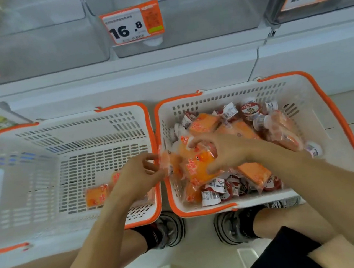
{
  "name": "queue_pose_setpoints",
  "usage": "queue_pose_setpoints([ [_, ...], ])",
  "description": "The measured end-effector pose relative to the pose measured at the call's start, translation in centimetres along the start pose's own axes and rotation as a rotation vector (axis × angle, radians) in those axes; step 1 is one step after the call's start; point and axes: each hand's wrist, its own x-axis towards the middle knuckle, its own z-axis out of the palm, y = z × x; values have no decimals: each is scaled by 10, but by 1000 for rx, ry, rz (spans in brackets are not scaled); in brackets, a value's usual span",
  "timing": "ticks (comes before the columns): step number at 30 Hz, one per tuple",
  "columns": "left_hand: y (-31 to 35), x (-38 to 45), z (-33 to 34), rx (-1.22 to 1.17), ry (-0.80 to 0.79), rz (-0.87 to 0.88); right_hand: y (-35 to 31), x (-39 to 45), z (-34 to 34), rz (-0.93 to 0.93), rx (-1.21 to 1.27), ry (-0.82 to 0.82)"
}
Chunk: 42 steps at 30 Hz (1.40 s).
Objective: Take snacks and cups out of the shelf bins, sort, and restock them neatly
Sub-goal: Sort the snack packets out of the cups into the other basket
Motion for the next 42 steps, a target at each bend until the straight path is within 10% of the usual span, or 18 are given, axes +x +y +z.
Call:
queue_pose_setpoints([
  [15, -55, -4, -86, -256, 716, 103, -86, 42, 35, -83, 360, 256],
  [20, -74, 0, -63, -279, 576, -26, -99, 59, 61, -108, 378, 175],
  [29, -1, -4, -6, -228, 340, 219, 3, 20, -24, 82, -382, 318],
  [42, 33, 33, 91, 543, -330, 262, 65, -30, 4, 354, -458, 19],
])
